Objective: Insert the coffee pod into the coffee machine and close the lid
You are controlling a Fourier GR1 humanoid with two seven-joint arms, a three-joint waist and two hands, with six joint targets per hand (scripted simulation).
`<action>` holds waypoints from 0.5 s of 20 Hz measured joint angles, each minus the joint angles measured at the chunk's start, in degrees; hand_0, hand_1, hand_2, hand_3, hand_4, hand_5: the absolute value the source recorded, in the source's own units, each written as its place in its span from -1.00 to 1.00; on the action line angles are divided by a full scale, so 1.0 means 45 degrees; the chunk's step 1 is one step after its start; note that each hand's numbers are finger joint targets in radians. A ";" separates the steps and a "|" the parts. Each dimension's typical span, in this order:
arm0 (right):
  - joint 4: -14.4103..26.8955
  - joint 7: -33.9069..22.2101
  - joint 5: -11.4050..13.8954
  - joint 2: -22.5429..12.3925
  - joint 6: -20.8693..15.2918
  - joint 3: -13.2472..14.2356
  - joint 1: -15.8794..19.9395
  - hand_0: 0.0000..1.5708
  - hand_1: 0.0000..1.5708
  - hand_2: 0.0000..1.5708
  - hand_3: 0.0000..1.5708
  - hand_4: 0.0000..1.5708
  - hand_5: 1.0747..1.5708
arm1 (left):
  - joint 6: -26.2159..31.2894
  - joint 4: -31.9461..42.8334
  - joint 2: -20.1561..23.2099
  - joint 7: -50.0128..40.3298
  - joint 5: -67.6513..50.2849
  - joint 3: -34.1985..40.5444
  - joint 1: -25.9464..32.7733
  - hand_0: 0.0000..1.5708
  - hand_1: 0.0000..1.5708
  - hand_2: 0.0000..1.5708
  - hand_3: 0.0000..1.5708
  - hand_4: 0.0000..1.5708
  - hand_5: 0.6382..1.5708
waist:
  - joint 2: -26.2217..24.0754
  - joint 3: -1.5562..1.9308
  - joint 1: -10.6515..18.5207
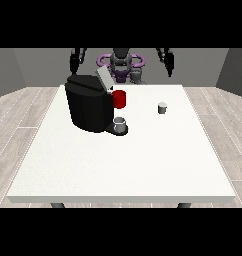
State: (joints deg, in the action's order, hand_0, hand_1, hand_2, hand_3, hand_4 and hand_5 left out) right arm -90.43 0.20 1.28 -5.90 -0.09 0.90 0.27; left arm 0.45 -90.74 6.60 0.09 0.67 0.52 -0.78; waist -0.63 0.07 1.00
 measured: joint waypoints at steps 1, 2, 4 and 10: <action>0.0076 0.0043 -0.0027 0.0011 0.0081 0.0010 -0.0037 -1.00 -1.00 -1.00 -1.00 -0.58 1.00 | 0.0176 0.0033 0.0117 -0.0039 -0.0119 0.0151 -0.0080 -1.00 -1.00 -1.00 -1.00 -0.35 1.00 | -0.0034 -0.0004 -0.0054; 0.0018 0.0070 -0.0047 0.0063 0.0135 -0.0044 -0.0099 -1.00 -1.00 -1.00 -1.00 -0.58 1.00 | 0.0421 0.0237 0.0276 0.0071 -0.0286 0.0345 -0.0168 -1.00 -1.00 -1.00 -1.00 -0.35 1.00 | -0.0031 -0.0005 -0.0166; 0.0164 0.0144 -0.0213 0.0134 0.0216 0.0041 -0.0077 -1.00 -1.00 -1.00 -1.00 -0.58 1.00 | 0.0908 0.0434 0.0447 0.0291 -0.0479 0.0390 -0.0298 -1.00 -1.00 -1.00 -1.00 -0.35 1.00 | 0.0048 -0.0010 -0.0276; 0.0068 0.0925 -0.0973 0.0684 0.0232 0.0309 0.0178 -1.00 -1.00 -1.00 -1.00 -0.56 1.00 | 0.1874 0.1358 0.1799 0.0647 0.0024 0.0634 -0.0849 -1.00 -1.00 -1.00 -1.00 -1.00 1.00 | 0.0612 -0.0011 -0.0929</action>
State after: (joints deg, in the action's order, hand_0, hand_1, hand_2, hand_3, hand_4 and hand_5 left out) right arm -90.12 4.36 -3.10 -2.82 0.95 2.29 1.07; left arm 8.89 -84.63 14.70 3.00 0.78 3.37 -4.60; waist 2.12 0.02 -3.18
